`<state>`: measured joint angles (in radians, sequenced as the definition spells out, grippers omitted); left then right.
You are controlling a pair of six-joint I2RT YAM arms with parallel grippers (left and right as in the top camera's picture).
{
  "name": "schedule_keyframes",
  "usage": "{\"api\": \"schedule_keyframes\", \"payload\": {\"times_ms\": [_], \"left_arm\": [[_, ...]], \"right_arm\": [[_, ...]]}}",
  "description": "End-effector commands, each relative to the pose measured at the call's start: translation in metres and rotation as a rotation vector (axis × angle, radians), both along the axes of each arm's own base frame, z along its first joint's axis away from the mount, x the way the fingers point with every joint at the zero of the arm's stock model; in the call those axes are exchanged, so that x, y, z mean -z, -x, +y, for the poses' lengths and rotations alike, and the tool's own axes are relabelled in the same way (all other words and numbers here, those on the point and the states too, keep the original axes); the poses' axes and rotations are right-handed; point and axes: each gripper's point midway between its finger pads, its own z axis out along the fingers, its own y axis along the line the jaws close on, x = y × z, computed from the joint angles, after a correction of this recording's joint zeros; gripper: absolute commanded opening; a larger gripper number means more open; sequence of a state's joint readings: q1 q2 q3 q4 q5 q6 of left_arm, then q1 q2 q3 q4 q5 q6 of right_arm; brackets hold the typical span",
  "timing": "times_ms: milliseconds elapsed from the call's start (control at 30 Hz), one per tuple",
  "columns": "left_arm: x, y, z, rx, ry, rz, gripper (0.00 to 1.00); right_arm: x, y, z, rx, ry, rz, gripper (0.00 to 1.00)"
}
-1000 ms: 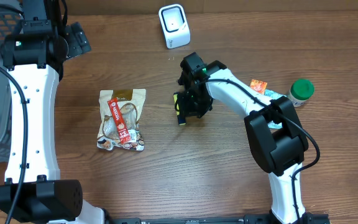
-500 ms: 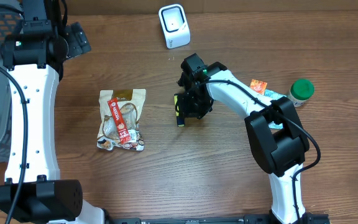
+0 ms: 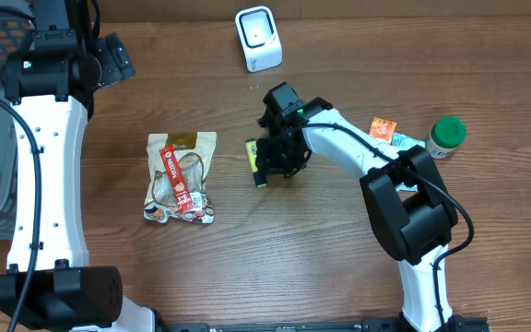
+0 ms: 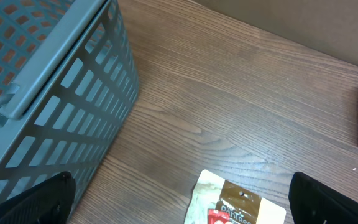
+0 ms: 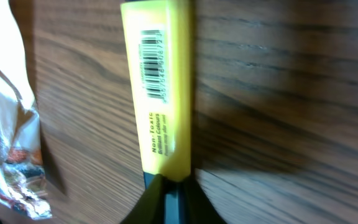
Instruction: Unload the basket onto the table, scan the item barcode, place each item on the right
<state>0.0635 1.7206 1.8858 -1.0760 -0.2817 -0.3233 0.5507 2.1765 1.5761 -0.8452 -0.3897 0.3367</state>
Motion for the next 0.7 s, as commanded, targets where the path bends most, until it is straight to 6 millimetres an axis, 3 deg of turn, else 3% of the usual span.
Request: {"api": "schedule_keyframes", "payload": {"times_ms": [0,100,233,267,333,367,667], "left_arm": [[0.0,-0.002,0.002,-0.018,-0.003,-0.005,1.0],[0.0,-0.002,0.002,-0.018,-0.003,-0.005,1.0],[0.0,-0.002,0.002,-0.018,-0.003,-0.005,1.0],[0.0,-0.002,0.002,-0.018,-0.003,-0.005,1.0],[0.0,-0.002,0.002,-0.018,-0.003,-0.005,1.0],[0.0,-0.002,0.002,-0.018,-0.003,-0.005,1.0],[0.0,-0.002,0.002,-0.018,-0.003,-0.004,1.0]], "right_arm": [[-0.004,0.001,0.0,0.07,0.018,0.006,0.06],[-0.006,-0.006,-0.007,0.11,0.071,-0.018,0.04],[-0.023,-0.016,-0.007,0.115,0.087,-0.043,0.04],[-0.027,-0.017,-0.005,0.115,0.084,-0.046,0.05],[-0.034,-0.02,-0.004,0.114,0.08,-0.052,0.24],[-0.035,-0.02,-0.003,0.111,0.079,-0.055,0.29],[-0.03,-0.011,0.004,0.085,0.092,-0.055,0.33]]}}
